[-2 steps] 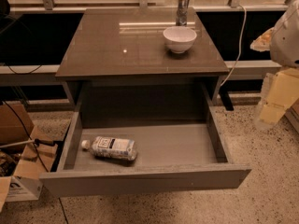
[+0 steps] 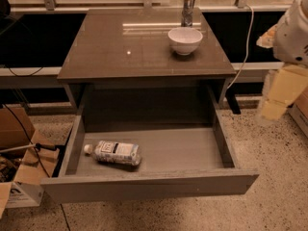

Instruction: Pick blue plastic bottle from top drawer and place on counter

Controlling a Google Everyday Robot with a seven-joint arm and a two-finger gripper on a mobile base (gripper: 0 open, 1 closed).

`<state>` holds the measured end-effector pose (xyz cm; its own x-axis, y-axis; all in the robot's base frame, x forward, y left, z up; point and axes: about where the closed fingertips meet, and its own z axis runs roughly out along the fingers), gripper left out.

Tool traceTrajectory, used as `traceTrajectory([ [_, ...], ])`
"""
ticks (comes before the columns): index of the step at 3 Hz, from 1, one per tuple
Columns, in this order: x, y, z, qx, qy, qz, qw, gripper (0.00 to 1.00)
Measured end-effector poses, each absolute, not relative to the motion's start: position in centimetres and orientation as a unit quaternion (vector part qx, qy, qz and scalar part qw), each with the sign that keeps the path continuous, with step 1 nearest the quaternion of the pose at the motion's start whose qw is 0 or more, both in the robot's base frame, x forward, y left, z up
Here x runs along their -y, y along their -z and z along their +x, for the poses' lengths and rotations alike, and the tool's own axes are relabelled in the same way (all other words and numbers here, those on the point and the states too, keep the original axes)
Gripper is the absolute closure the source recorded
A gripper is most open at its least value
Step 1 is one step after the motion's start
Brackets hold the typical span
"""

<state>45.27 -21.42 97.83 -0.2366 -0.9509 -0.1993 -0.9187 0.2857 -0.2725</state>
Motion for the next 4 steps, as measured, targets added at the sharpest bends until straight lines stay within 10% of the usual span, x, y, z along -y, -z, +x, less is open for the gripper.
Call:
traceTrajectory([
  [4,16.4,-96.2,50.9,-0.754,0.021,-0.623,0.206,0.0],
])
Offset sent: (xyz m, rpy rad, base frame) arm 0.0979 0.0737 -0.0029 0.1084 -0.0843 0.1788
